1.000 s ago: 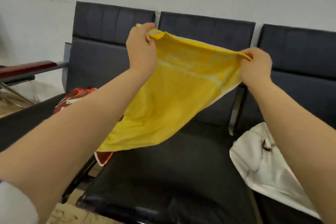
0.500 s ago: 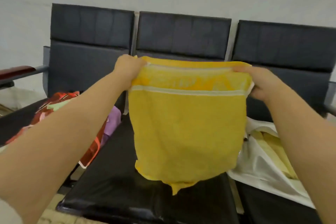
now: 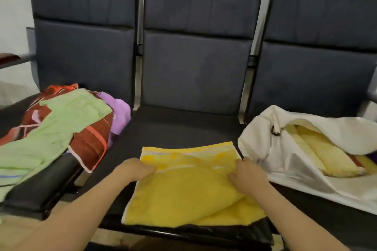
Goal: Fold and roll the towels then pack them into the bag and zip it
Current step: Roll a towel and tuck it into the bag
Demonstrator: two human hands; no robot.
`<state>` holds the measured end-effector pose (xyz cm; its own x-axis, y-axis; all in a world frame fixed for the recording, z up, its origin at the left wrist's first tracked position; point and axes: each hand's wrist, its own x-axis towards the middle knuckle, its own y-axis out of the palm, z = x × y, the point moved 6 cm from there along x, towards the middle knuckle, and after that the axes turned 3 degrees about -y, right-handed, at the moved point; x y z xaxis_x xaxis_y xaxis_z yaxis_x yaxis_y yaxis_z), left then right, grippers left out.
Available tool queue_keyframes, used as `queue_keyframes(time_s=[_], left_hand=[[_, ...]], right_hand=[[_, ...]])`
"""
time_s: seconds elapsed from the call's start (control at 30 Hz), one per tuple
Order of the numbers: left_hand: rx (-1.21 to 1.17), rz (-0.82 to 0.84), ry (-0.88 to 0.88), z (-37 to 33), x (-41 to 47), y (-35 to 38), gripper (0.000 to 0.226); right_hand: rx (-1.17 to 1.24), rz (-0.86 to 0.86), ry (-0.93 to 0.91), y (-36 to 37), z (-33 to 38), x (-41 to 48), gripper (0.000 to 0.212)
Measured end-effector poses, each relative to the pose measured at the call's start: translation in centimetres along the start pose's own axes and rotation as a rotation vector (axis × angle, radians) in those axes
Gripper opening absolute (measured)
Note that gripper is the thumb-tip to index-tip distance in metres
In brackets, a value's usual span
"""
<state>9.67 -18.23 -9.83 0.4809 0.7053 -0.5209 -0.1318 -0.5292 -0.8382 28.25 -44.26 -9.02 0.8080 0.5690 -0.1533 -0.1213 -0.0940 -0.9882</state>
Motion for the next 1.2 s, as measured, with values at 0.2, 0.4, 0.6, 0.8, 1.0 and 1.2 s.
queue_keyframes(time_s=[0.2,0.4,0.6,0.8,1.0,1.2], left_hand=[[0.116,0.551,0.008,2.1,-2.7,3.1,0.102],[-0.604,0.198,0.269,0.2,-0.3,1.6,0.018],[-1.097,0.113,0.346,0.6,1.9,0.8,0.044],[-0.582,-0.076,0.382,0.1,3.5,3.2,0.027],[-0.477,-0.253,0.425,-2.5,1.3,1.8,0.022],[-1.587,-0.072,0.356,-2.5,-0.4,-8.0,0.025]], right_hand=[[0.252,0.359,0.258,0.0,-2.4,-3.6,0.07],[0.289,0.126,0.103,-0.9,-3.6,-3.6,0.014],[0.882,0.071,0.115,-1.1,-2.3,-2.5,0.031],[0.209,0.449,0.095,1.4,-1.6,-3.7,0.023],[0.108,0.299,0.008,2.0,-0.5,-2.2,0.019],[0.9,-0.497,0.07,-9.9,-3.0,-1.8,0.014]])
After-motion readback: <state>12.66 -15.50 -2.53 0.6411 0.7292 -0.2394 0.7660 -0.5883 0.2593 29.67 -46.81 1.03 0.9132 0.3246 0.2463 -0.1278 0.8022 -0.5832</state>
